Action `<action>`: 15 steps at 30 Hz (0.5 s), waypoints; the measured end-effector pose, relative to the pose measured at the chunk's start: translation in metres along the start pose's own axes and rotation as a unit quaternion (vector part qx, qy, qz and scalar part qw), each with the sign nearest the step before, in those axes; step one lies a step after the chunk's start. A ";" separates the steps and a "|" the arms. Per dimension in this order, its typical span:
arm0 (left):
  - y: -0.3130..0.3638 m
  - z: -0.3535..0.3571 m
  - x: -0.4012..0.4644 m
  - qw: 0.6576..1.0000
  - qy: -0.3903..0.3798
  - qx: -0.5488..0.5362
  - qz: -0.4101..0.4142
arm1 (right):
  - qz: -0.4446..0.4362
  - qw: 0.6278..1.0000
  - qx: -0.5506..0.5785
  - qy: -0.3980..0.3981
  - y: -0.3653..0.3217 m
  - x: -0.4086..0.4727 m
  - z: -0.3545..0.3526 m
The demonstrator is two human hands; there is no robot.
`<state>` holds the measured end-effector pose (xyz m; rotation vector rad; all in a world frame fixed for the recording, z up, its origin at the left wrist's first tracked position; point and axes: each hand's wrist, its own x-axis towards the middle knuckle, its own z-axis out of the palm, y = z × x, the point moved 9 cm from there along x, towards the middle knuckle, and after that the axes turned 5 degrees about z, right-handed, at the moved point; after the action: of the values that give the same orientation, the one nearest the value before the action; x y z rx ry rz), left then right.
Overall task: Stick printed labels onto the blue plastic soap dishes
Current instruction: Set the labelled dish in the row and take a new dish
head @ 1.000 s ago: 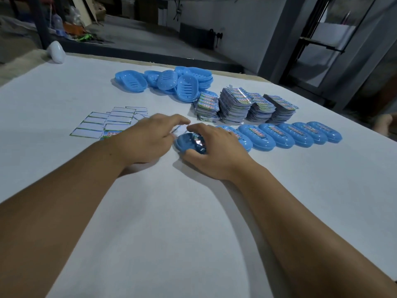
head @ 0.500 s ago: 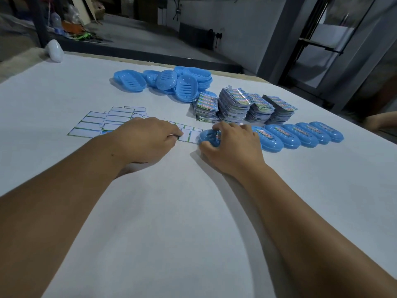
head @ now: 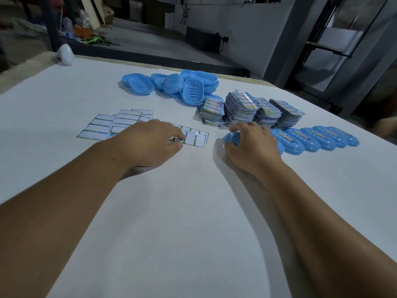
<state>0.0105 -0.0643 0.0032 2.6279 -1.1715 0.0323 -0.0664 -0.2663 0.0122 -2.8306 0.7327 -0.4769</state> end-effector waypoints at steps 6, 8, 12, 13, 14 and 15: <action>-0.020 -0.020 0.002 0.995 0.076 0.054 -0.046 | -0.076 0.996 0.055 0.006 -0.052 0.015 -0.002; -0.033 -0.029 0.002 0.988 0.103 0.077 -0.080 | -0.102 0.992 0.079 -0.011 -0.073 0.021 0.003; -0.065 -0.044 -0.007 0.971 0.176 0.060 -0.150 | -0.131 0.984 0.107 -0.057 -0.113 0.033 0.020; -0.072 -0.046 -0.010 0.966 0.194 0.057 -0.161 | -0.137 0.982 0.108 -0.069 -0.122 0.036 0.025; -0.078 -0.047 -0.013 0.962 0.209 0.051 -0.169 | -0.143 0.981 0.108 -0.080 -0.129 0.038 0.030; -0.082 -0.047 -0.015 0.958 0.220 0.044 -0.176 | -0.149 0.979 0.108 -0.090 -0.135 0.040 0.034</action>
<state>0.0649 0.0110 0.0276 2.6663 -0.5613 0.5802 0.0379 -0.1663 0.0245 -2.7367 0.2091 -0.3124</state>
